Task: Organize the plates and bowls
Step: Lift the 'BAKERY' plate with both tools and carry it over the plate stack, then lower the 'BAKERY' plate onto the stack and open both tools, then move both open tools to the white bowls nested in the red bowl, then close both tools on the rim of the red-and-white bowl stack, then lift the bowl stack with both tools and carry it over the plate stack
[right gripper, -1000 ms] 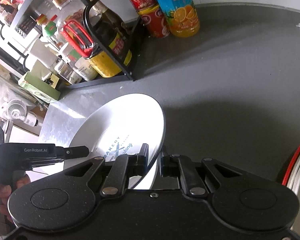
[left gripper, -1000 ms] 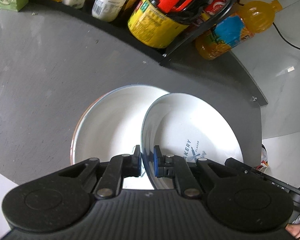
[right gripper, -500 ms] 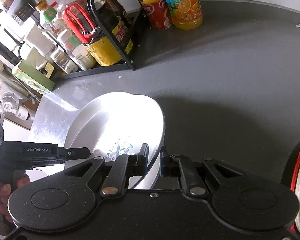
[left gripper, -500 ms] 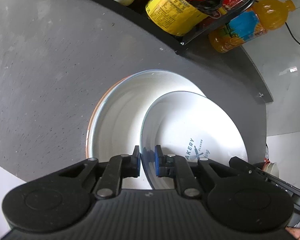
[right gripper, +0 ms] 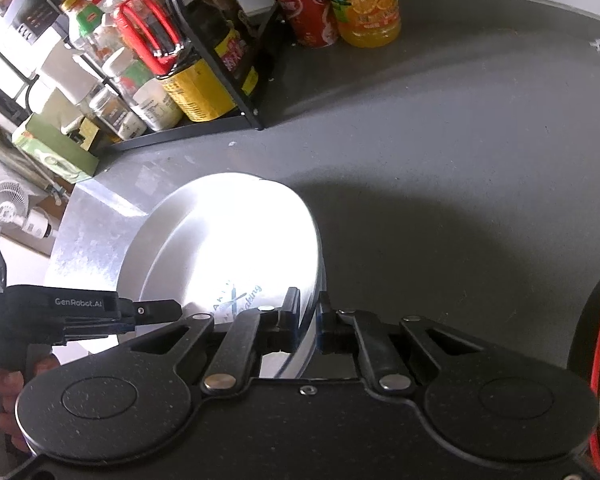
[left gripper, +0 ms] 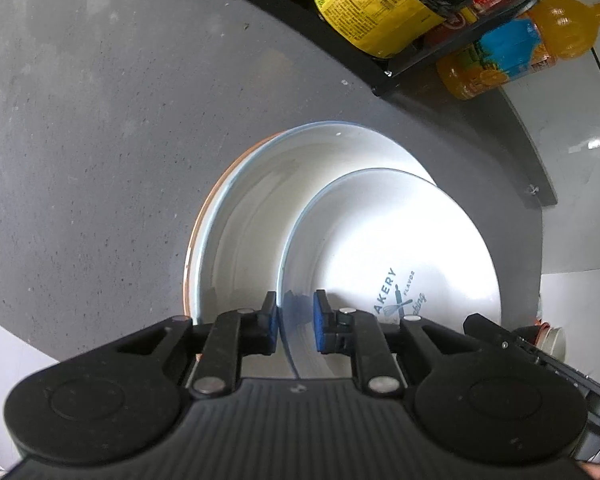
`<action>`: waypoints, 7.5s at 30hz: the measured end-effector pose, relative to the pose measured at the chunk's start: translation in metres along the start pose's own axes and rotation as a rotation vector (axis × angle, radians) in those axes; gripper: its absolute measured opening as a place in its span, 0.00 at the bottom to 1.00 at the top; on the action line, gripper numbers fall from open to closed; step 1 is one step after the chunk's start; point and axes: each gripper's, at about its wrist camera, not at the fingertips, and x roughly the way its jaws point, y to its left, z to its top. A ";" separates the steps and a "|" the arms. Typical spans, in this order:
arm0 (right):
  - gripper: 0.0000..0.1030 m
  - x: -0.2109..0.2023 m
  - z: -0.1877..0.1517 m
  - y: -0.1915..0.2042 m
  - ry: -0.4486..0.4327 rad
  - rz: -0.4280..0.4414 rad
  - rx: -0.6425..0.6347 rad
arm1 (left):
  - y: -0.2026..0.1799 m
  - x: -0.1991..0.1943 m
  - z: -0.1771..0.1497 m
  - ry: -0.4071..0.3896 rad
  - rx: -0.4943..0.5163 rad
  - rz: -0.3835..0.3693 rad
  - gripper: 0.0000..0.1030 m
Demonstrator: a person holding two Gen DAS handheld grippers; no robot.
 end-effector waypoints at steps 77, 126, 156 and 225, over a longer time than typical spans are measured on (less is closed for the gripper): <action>0.42 -0.008 -0.015 0.011 -0.046 -0.067 0.082 | -0.002 -0.033 0.018 -0.055 0.142 0.178 0.55; 1.00 -0.204 -0.110 -0.139 -0.331 -0.038 0.147 | -0.232 -0.034 -0.151 -0.185 0.412 0.099 0.96; 0.68 -0.153 -0.115 -0.229 -0.229 -0.133 0.468 | -0.285 0.091 -0.117 0.036 0.505 0.085 0.74; 0.31 -0.148 -0.071 -0.145 -0.191 0.055 0.227 | -0.221 -0.002 -0.121 -0.052 0.311 0.014 0.29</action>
